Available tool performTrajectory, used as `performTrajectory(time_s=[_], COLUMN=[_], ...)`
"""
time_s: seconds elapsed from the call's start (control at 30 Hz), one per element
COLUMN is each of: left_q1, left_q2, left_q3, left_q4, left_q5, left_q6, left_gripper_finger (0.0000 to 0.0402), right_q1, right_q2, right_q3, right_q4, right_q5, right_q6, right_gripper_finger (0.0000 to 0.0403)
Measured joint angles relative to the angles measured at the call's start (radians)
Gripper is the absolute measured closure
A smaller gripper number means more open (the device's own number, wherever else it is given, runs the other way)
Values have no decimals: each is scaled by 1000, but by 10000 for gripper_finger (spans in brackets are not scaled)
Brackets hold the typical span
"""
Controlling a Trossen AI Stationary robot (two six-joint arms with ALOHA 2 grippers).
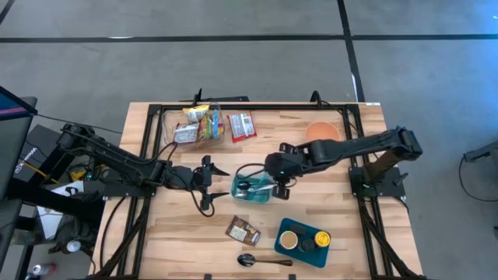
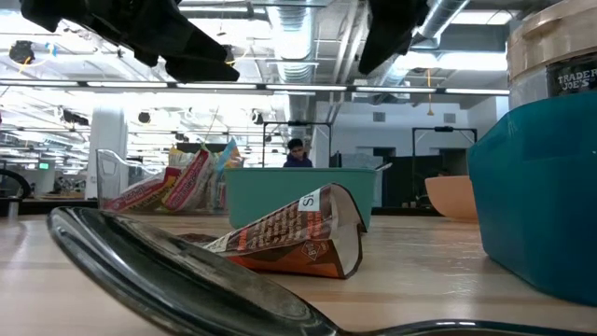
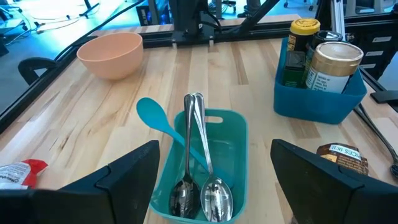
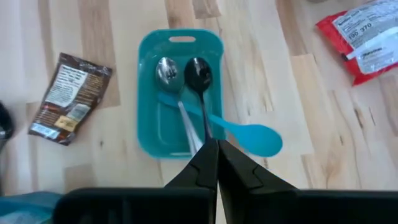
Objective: Pick & Place Food Item
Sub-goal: Put the orange seasoning pack into the blue bin
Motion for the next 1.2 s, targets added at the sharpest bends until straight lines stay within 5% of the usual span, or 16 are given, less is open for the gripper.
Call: performTrajectory(time_s=[0.67, 1.2], left_q1=[0, 0], left_q2=[0, 0], left_q3=[0, 0], left_q4=[98, 98], left_q5=[0, 0], left_q6=[-1, -211], left_gripper_finger=[101, 101], right_q1=[139, 117], right_q2=[-32, -59], right_q3=[-55, -271], right_q4=[-103, 33], right_q5=[129, 129], right_q6=[171, 221], right_gripper_finger=[402, 402])
